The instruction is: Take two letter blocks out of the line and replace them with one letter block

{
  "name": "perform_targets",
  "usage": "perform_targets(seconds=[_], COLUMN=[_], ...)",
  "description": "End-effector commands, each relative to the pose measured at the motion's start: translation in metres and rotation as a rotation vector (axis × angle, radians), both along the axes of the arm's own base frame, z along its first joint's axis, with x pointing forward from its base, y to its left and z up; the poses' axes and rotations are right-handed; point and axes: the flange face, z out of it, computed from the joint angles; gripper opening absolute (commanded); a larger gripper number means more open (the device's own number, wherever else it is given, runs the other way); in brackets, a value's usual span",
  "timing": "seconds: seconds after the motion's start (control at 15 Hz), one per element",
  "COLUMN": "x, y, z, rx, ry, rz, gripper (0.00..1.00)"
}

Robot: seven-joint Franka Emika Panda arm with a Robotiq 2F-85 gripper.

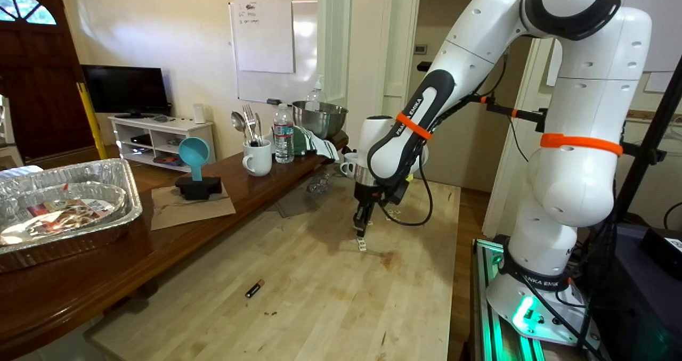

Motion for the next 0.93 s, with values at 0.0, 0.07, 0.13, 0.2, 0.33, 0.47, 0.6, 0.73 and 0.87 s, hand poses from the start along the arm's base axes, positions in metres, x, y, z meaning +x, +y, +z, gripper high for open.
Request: perform_targets(seconds=[0.0,0.07,0.13,0.2,0.33,0.47,0.6,0.73,0.87], x=[-0.003,-0.002,-0.003,-0.003,-0.004,-0.005,-0.006,-0.008,-0.01], y=[0.0,0.0,0.0,0.0,0.0,0.0,0.0,0.001,0.003], z=[0.009,0.011,0.013,0.016,0.021,0.025,0.029,0.031,0.034], rx=[0.006,0.001,0.002,0.0,-0.005,-0.005,-0.005,-0.005,-0.004], ry=[-0.022,-0.027,-0.031,-0.035,-0.041,-0.046,-0.045,-0.043,-0.037], rz=[0.072,0.096,0.121,0.15,0.2,0.239,0.281,0.312,0.336], gripper=[0.0,0.0,0.0,0.0,0.0,0.0,0.0,0.0,0.0])
